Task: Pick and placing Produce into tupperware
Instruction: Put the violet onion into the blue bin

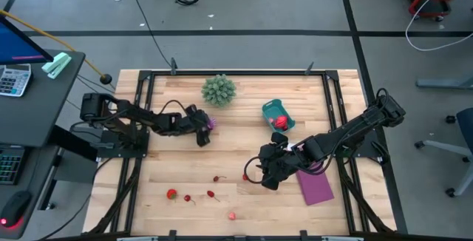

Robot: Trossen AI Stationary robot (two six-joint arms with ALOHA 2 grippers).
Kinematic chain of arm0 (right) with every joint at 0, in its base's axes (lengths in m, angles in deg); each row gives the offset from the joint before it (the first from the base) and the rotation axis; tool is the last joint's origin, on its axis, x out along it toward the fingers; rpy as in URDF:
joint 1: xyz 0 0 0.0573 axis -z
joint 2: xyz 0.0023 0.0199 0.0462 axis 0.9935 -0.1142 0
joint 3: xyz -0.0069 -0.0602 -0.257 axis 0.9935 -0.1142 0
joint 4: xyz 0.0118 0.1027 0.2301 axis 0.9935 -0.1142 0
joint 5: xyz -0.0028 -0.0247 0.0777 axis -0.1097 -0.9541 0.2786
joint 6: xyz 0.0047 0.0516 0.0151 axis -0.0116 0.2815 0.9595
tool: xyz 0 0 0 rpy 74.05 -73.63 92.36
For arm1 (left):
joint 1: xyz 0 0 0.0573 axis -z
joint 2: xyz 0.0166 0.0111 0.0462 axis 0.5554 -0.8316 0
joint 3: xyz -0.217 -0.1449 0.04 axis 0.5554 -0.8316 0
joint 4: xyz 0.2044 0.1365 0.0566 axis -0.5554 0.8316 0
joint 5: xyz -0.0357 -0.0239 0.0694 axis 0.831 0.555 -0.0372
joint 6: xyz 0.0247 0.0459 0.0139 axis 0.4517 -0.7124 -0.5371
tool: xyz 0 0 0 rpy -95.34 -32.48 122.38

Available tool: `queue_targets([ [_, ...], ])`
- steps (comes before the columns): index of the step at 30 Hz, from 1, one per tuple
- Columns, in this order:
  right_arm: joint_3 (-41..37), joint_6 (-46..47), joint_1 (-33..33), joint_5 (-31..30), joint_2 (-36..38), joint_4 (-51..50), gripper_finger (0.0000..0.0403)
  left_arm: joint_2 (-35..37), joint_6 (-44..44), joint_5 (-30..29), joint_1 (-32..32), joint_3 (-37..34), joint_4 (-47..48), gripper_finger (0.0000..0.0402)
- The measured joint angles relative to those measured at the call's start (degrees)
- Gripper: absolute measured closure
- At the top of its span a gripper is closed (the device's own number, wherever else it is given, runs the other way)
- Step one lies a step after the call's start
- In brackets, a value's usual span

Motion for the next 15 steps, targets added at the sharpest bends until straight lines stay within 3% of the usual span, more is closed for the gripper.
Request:
queue_targets([
  [8,0.0,0.5,0.0,-3.8,0.0,-0.3,0.0204,0.6,6.1,3.9,4.6,1.5,-11.4,0.0148],
  [15,0.0,2.1,0.0,-6.3,0.0,-0.4,0.0204,-0.2,7.0,4.4,7.0,13.5,-12.3,0.014],
])
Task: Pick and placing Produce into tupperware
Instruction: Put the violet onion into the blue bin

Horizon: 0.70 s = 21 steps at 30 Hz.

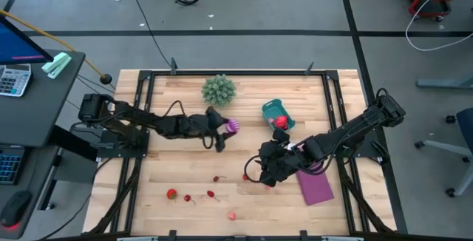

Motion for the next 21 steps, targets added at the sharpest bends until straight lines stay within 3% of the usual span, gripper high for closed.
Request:
queue_targets([
  [6,0.0,2.2,0.3,-2.2,0.0,0.1,0.0204,-8.5,-6.3,0.0,-0.9,15.5,2.9,0.0145],
  [11,0.0,10.4,-2.4,8.7,0.0,-4.0,0.0204,-19.2,-8.0,3.1,-4.2,28.6,7.7,0.0148],
  [15,0.0,21.2,-7.5,13.1,0.0,-10.4,0.0204,-26.6,-7.2,8.9,-6.6,36.8,9.7,0.0138],
  [21,0.0,44.6,-17.8,8.2,0.0,-23.3,0.0204,-33.8,-7.0,9.5,-8.5,43.4,13.0,0.0147],
])
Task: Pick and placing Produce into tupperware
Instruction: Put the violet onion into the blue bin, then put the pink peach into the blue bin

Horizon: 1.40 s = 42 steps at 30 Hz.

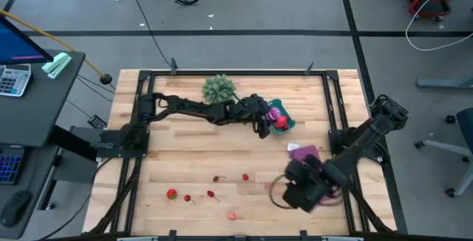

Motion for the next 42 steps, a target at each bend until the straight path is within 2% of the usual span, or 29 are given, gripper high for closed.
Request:
queue_targets([
  [5,0.0,15.2,-6.3,-7.5,0.0,-7.7,0.0204,-3.1,-1.0,0.9,-0.9,1.9,0.0,0.0143],
  [10,0.0,19.7,-8.9,-10.3,0.0,-8.4,0.0204,-5.0,0.5,1.0,-1.8,2.1,0.2,0.0137],
  [16,0.0,19.9,-8.9,-11.7,0.0,-7.4,0.0204,-5.9,2.2,1.0,-2.8,2.2,0.4,0.0146],
  [25,0.0,20.0,-8.7,-11.8,0.0,-5.0,0.0204,-6.0,0.5,1.0,-3.1,2.2,0.8,0.0118],
  [33,0.0,20.0,-8.5,-11.8,0.0,-5.0,0.0204,-5.7,-1.3,1.0,-3.2,2.2,1.0,0.0124],
  [38,0.0,18.8,-8.5,-12.1,0.0,-4.8,0.0204,-0.5,-2.6,1.0,-3.2,2.1,3.3,0.0126],
  [42,0.0,15.4,-8.4,-13.9,-0.5,-3.6,0.0204,7.3,-5.9,1.0,-3.1,2.1,11.0,0.0127],
])
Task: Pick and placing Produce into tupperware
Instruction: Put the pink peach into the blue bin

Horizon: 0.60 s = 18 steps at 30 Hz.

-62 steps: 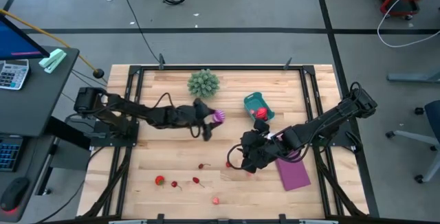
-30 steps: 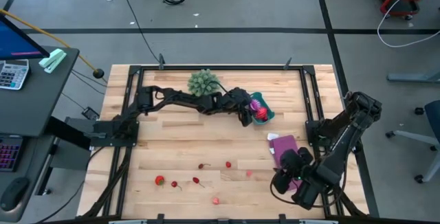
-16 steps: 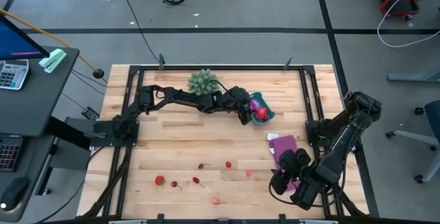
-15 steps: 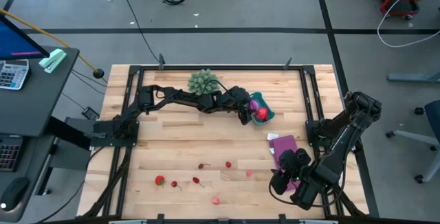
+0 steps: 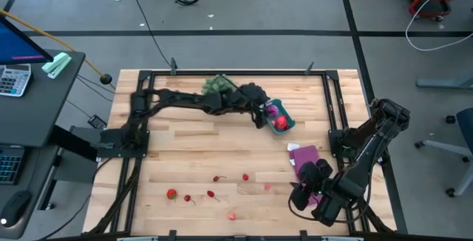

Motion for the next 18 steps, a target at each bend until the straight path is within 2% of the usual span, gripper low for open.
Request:
queue_targets([
  [6,0.0,-14.0,1.5,-4.3,-5.6,11.2,0.0204,15.6,-4.1,0.0,0.1,0.0,18.1,0.0126],
  [12,0.0,-36.1,4.2,-1.8,-15.4,29.6,0.0204,30.0,-4.1,0.0,0.1,0.0,29.9,0.0127],
  [15,0.0,-36.8,5.3,-1.3,-19.4,30.4,0.0204,35.0,-2.7,0.0,0.1,0.0,32.9,0.0128],
  [18,0.0,-36.1,6.2,-3.5,-21.9,29.8,0.0204,38.6,-1.3,0.0,0.1,0.0,35.2,0.0129],
])
